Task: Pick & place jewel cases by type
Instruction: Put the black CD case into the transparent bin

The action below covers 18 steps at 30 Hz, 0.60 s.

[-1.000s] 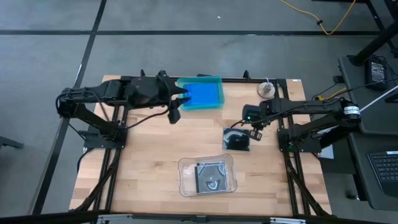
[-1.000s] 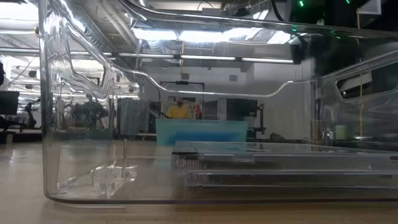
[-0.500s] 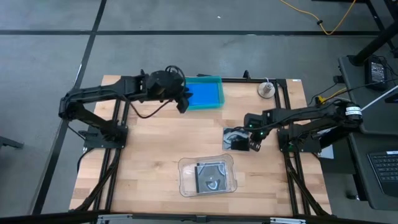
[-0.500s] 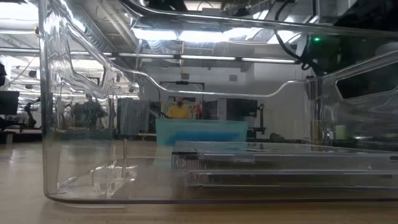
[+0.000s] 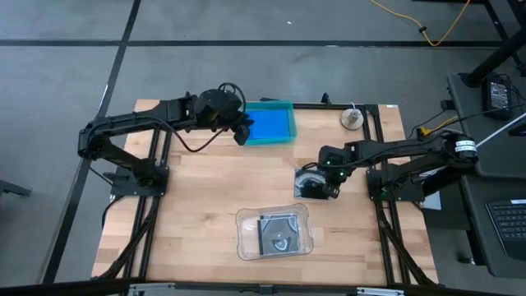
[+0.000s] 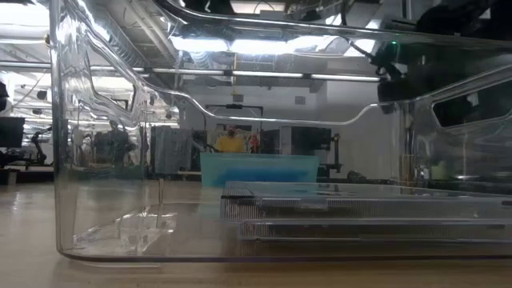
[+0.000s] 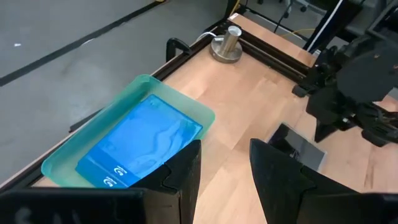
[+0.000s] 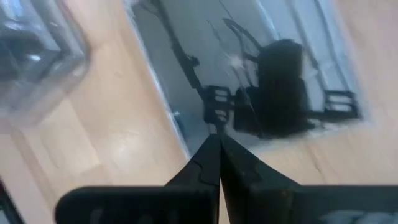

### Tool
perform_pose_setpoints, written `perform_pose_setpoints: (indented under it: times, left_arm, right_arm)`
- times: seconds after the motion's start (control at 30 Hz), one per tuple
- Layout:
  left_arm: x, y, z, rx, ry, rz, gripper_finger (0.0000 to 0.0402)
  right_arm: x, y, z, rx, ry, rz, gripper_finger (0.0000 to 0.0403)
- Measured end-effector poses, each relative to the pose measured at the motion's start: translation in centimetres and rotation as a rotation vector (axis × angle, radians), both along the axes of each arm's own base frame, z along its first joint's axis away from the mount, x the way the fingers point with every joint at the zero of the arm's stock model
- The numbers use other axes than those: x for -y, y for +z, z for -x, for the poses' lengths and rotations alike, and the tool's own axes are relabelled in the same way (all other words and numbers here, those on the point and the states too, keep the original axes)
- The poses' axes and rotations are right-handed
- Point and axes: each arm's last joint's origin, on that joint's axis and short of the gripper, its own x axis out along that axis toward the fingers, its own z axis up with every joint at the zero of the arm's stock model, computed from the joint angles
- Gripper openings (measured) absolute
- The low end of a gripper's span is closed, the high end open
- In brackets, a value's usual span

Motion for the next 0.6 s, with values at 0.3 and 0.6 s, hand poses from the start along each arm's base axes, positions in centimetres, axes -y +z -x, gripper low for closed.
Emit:
perform_pose_setpoints:
  times: [0.3, 0.6]
  left_arm:
    - [-0.8, -0.7, 0.3, -0.063, 0.023, 0.019, 0.0129]
    - [-1.2, -1.3, -0.2, -0.087, -0.003, 0.041, 0.0129]
  right_arm:
    - [0.0, -1.0, 1.6, -0.187, -0.164, 0.017, 0.0007]
    - [0.0, -3.7, 1.3, -0.218, -0.19, 0.005, 0.0007]
